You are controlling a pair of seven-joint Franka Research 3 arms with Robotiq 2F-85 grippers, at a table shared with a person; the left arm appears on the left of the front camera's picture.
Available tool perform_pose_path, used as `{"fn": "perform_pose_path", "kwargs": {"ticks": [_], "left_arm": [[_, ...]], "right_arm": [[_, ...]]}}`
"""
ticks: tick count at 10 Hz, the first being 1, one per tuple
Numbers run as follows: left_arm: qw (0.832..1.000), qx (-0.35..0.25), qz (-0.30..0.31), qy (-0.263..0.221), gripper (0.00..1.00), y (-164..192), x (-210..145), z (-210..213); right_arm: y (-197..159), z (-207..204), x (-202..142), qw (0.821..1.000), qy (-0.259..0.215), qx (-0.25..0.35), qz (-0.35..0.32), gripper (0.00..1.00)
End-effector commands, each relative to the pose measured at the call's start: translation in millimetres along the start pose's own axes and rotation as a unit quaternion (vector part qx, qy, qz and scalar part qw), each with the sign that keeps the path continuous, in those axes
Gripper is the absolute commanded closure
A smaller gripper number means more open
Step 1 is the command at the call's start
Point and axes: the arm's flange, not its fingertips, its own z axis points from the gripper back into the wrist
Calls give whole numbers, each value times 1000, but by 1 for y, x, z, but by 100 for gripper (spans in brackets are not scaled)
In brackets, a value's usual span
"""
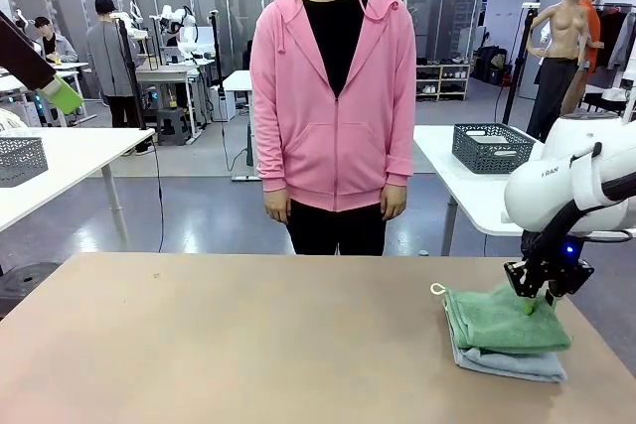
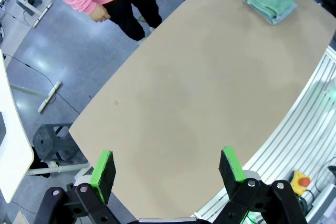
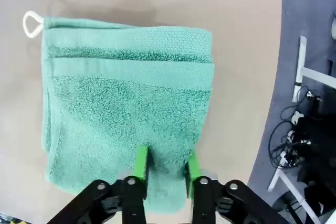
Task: Fold the towels and place them in the basket.
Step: Stack the folded Towel with hook on the right side of the table.
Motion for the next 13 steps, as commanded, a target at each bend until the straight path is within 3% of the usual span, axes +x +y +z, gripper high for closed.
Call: {"fn": "perform_pose_path", "kwargs": {"ticks": [1,3,4,5,13], "left_arm": [[1000,-2,1,-1,0,-1,0,0],[1000,-2,1,-1,0,-1,0,0],[1000,-2,1,-1,0,-1,0,0],[1000,-2,1,-1,0,-1,0,0],[1000,-2,1,-1,0,-1,0,0]], "right_arm": [[5,8,0,1000,7,-16,-18,0],[7,9,-1,1000,9,-16,-21,0],[7,9,1,999,16,-20,-23,12],[8,11,1,999,18,-30,-21,6],[4,5,-2,1000,11,-7,-9,6]]}}
